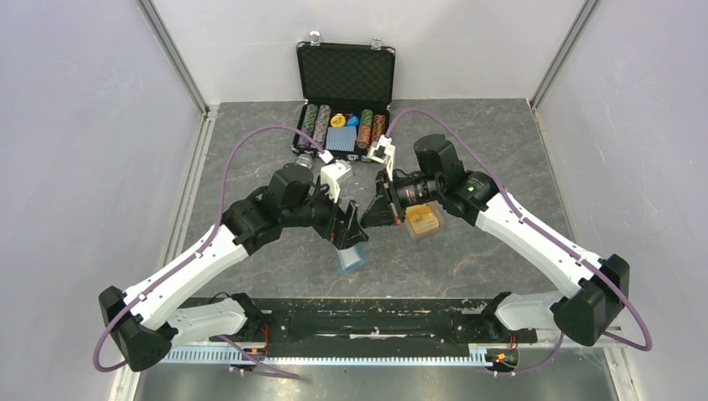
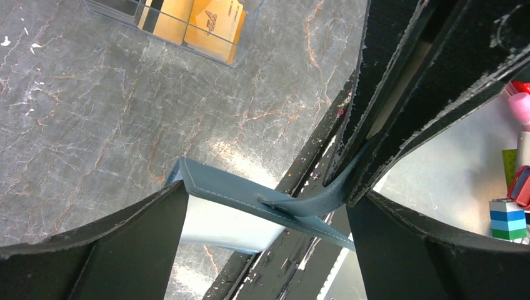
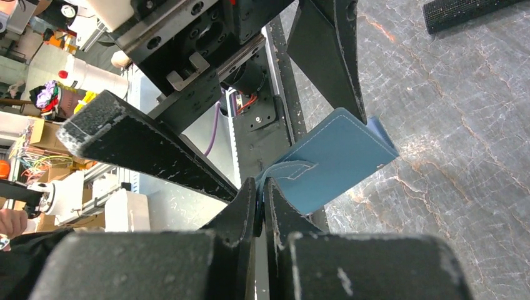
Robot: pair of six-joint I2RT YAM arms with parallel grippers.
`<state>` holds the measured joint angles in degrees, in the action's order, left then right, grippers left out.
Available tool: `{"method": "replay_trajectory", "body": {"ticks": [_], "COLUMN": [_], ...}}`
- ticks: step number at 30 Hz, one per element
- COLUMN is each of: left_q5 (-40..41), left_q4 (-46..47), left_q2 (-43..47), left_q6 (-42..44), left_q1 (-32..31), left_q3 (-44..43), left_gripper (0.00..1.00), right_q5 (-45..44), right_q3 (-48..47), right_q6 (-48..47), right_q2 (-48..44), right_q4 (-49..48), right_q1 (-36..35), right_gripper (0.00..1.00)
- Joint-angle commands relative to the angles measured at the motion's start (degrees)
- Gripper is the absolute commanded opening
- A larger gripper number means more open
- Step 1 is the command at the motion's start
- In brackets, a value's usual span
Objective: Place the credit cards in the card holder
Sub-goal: Open the card holder at the center of the board.
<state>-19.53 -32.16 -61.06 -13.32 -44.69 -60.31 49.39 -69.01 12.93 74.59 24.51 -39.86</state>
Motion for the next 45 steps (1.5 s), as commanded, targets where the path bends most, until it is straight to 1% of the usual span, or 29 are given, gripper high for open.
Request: {"method": "replay_trajectory", "body": {"ticks": [1, 4, 6, 11, 16, 21, 25, 28, 30, 32, 35, 37, 40, 45], "left_q5": [2.82, 7.45, 9.05, 5.1, 1.82, 1.25, -1.15, -4.58, -6.73, -7.58, -11.45, -11.96, -12.2, -14.77], "left_q4": [1.19, 0.44, 0.37, -1.46, -2.25, -0.37, 2.08, 4.62, 5.84, 7.57, 12.84, 17.49, 21.35, 22.85], "left_q2": [-0.15, 2.56, 4.87, 7.76, 8.53, 9.71, 10.0, 8.83, 6.56, 4.54, 2.62, 2.1, 1.75, 2.29], "left_q6": [4.75, 5.68, 7.27, 14.57, 24.36, 31.79, 34.61, 35.47, 34.97, 33.52, 30.9, 27.55, 24.8, 22.52], "left_q1": [0.3, 0.39, 0.77, 2.49, 2.67, 2.87, 3.02, 3.03, 3.03, 3.03, 3.03, 2.98, 2.94, 2.85], "left_q3": [0.1, 0.64, 1.21, 2.66, 4.81, 5.84, 6.97, 8.09, 7.83, 7.43, 7.68, 8.63, 9.95, 11.33], "left_gripper": [1.0, 1.0, 1.0, 1.0, 1.0, 1.0, 1.0, 1.0, 1.0, 1.0, 1.0, 1.0, 1.0, 1.0], "right_q5": [4.98, 5.53, 6.0, 7.4, 8.81, 9.58, 10.15, 11.06, 11.07, 11.54, 12.11, 12.54, 13.01, 13.34], "right_q3": [-1.36, -0.85, -0.6, -1.02, -2.06, -2.13, -2.0, -2.07, -2.16, -2.39, -1.63, -1.71, -2.33, -3.01], "right_q6": [0.71, 0.59, 0.3, -0.75, -2.95, -3.96, -4.36, -4.21, -4.21, -4.08, -3.26, -3.12, -3.31, -3.58], "right_q2": [-0.23, -0.25, -0.3, -0.01, 0.29, 0.29, 0.22, 0.45, 0.67, 1.04, 1.33, 2.05, 3.17, 4.29], "right_q4": [-1.91, -1.84, -1.73, -0.4, 2.44, 3.94, 4.31, 4.33, 4.34, 4.23, 2.73, 2.24, 2.21, 2.03], "right_q1": [0.61, 1.24, 1.52, 2.39, 2.77, 2.85, 2.85, 2.9, 2.88, 2.92, 2.9, 2.9, 2.85, 2.88], "right_gripper": [0.0, 0.0, 0.0, 0.0, 0.0, 0.0, 0.0, 0.0, 0.0, 0.0, 0.0, 0.0, 0.0, 0.0]}}
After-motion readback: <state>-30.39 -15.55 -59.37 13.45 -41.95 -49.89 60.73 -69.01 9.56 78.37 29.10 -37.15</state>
